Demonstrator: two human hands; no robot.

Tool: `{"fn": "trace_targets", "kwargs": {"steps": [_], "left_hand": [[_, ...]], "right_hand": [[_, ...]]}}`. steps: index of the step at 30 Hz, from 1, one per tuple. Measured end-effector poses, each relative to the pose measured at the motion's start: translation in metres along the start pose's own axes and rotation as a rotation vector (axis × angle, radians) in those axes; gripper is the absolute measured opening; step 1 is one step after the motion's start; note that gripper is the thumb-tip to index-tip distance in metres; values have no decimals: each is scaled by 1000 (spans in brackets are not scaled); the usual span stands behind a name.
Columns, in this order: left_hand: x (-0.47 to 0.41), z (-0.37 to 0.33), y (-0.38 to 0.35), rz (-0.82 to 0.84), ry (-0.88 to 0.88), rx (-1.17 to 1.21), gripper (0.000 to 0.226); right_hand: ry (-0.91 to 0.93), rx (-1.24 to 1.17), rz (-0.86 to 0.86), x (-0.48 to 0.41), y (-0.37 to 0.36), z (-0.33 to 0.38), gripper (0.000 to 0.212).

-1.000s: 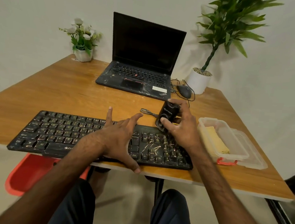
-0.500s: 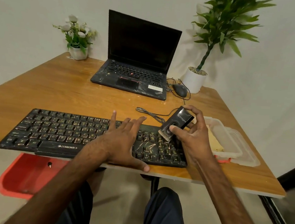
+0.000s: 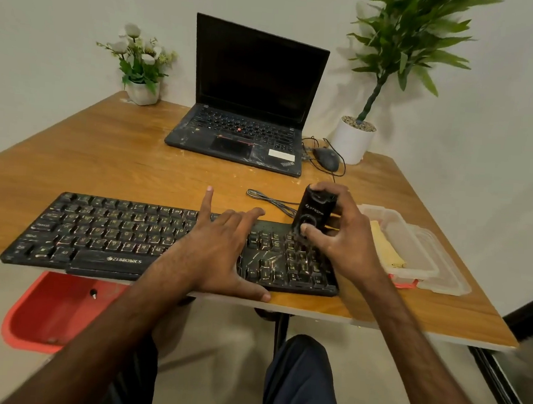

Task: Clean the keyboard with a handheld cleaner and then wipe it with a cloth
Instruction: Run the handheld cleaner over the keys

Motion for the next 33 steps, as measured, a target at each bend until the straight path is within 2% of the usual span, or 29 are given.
{"fn": "trace_targets", "kwargs": {"steps": [6,12,19,25,28,31,33], "left_hand": [[2,5,1,32,-13,42,138],[-3,5,6,48,-35,62,143],[-1,7,0,39,-8,140,144],[-3,6,2,53,-18,135,144],[-3,7,1,65,-14,134,144],[-3,8,-2,65,-4,148,144],[-4,9,-4,76,-3,162,144]], "right_hand": [[-13,-201,236,35,13,2,63],[16,-40,59,15,15,0,63],[36,-243,111,54,6,-2,65],[19,-53,-34,34,7,-9,60],[50,-43,-20,36,6,-5,60],[128,-7,90,44,6,-1,62],[143,42,105,44,11,-2,64]]}}
Point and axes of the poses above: each hand's wrist, its own x-axis away from the middle knuckle, its own y-axis out of the back of the hand, z = x × y, the point moved 3 cm from there along -x, towards the middle knuckle, and after that the axes turned 9 degrees about -x, right-handed, at the moved point
